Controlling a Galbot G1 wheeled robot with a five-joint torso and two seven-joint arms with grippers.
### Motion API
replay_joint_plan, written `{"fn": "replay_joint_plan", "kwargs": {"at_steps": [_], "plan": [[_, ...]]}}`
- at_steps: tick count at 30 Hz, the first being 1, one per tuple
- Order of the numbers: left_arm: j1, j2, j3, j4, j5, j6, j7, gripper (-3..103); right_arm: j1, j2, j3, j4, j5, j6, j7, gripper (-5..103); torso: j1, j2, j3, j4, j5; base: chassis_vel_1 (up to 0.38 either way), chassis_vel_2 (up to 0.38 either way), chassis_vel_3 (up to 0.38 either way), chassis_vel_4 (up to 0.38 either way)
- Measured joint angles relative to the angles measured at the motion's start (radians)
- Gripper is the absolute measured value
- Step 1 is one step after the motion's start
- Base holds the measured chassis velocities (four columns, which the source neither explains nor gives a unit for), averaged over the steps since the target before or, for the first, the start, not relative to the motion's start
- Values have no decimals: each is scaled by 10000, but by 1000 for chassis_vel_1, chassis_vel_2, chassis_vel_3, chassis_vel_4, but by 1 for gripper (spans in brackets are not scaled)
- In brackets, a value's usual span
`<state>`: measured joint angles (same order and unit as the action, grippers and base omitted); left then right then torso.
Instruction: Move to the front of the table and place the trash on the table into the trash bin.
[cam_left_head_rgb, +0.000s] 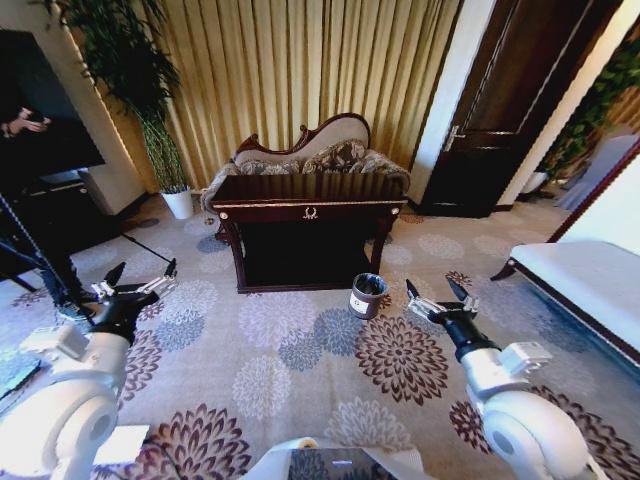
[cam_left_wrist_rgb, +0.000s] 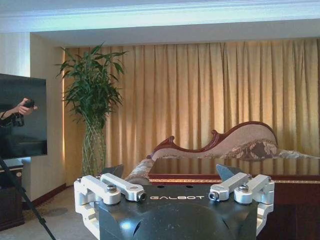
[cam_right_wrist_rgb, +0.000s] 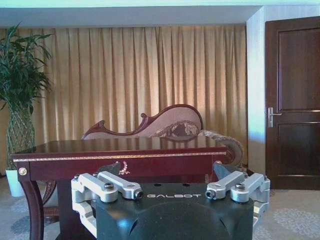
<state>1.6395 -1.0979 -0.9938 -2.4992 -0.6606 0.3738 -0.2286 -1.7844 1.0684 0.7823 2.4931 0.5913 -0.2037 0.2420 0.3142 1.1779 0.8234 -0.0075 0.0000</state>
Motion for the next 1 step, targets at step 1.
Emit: {"fn": "replay_joint_plan", "kwargs": {"at_steps": [1], "plan": [[0, 0, 0, 0, 0, 0, 0, 100, 0, 0, 0, 0, 0, 0, 0, 100, 0, 0, 0, 0, 0, 0, 0, 0, 0]]}}
